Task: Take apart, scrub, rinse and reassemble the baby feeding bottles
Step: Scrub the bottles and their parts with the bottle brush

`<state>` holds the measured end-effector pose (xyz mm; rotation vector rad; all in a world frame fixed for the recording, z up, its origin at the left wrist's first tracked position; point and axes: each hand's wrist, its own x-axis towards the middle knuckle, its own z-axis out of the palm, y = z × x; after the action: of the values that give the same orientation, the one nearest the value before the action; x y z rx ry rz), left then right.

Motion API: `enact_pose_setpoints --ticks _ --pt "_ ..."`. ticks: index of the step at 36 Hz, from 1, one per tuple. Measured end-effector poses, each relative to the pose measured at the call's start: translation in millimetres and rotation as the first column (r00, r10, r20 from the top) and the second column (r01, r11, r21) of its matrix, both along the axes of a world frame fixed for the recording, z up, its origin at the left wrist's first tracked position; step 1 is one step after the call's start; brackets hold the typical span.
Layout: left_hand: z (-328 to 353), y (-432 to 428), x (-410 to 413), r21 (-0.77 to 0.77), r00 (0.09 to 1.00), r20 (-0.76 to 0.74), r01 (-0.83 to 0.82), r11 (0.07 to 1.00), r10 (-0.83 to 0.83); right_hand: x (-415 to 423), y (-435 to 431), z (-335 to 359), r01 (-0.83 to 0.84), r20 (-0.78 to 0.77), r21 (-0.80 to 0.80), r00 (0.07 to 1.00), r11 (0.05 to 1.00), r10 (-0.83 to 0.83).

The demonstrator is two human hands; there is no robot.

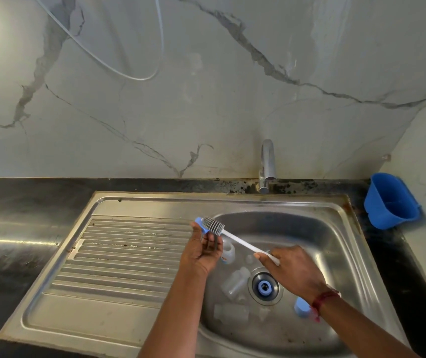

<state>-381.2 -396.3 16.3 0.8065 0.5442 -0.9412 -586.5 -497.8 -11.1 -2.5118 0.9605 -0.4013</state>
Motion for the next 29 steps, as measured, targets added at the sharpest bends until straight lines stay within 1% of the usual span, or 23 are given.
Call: enact_pose_setpoints --ticks 2,4,7,9,11,13,16,17,18,19,20,21,22,23,25,26,27,28,29 --pt "0 -1 -2 0.038 0.998 0.054 0.023 0.999 -0.025 4 3 2 -0.005 -0.009 -0.004 1.0 1.0 0.005" --pt "1 -1 -8 0.086 0.988 0.139 0.053 0.995 -0.065 9 5 5 0.012 -0.02 0.014 1.0 1.0 -0.012" --pt "3 0 -18 0.2 0.957 0.259 0.081 0.977 -0.132 12 2 8 0.046 -0.026 0.049 0.999 0.998 -0.044" --pt "2 3 -23 0.296 0.924 0.329 0.093 0.951 -0.193 13 2 10 0.057 -0.044 0.073 0.998 0.996 -0.054" --pt "-2 5 -25 0.359 0.884 0.399 0.095 0.929 -0.245 14 2 12 0.057 -0.07 0.08 0.996 0.995 -0.052" --pt "-6 7 -27 0.39 0.838 0.471 0.084 0.917 -0.277 14 1 13 0.053 -0.093 0.074 0.995 0.996 -0.046" --pt "-6 12 -22 0.412 0.801 0.53 0.046 0.91 -0.28 8 -1 11 0.041 -0.097 0.072 0.995 0.997 -0.034" --pt "-7 15 -18 0.423 0.774 0.563 0.032 0.905 -0.29 6 -1 9 0.035 -0.092 0.072 0.995 0.997 -0.028" --pt "-8 18 -14 0.439 0.725 0.614 0.015 0.898 -0.312 3 -1 8 0.032 -0.081 0.08 0.996 0.996 -0.025" --pt "-10 20 -11 0.477 0.642 0.672 0.004 0.879 -0.368 2 -1 7 0.031 -0.068 0.096 0.997 0.995 -0.025" --pt "-11 22 -9 0.541 0.529 0.717 -0.012 0.841 -0.453 0 -2 7 0.031 -0.062 0.107 0.998 0.994 -0.024" --pt "-12 24 -8 0.624 0.395 0.728 -0.045 0.78 -0.56 0 -2 6 0.028 -0.068 0.11 0.997 0.994 -0.02" --pt "-12 26 -7 0.699 0.261 0.705 -0.094 0.709 -0.66 0 -2 7 0.023 -0.082 0.11 0.997 0.994 -0.014" --pt "-12 28 -6 0.742 0.139 0.67 -0.145 0.655 -0.729 0 -2 8 0.019 -0.095 0.111 0.995 0.994 -0.008" --pt "-14 31 -6 0.771 -0.085 0.6 -0.205 0.603 -0.796 3 -1 11 0.019 -0.117 0.111 0.993 0.994 -0.006" --pt "-13 31 -8 0.779 -0.177 0.564 -0.213 0.59 -0.807 5 1 13 0.02 -0.138 0.102 0.99 0.995 -0.006" --pt "-13 31 -11 0.779 -0.239 0.546 -0.209 0.591 -0.803 7 4 13 0.017 -0.16 0.086 0.987 0.996 -0.003" --pt "-13 31 -15 0.769 -0.297 0.548 -0.191 0.611 -0.782 9 6 12 0.019 -0.178 0.076 0.984 0.997 -0.005" --pt "-12 30 -20 0.758 -0.327 0.558 -0.175 0.629 -0.763 11 9 11 0.032 -0.176 0.089 0.984 0.996 -0.016"
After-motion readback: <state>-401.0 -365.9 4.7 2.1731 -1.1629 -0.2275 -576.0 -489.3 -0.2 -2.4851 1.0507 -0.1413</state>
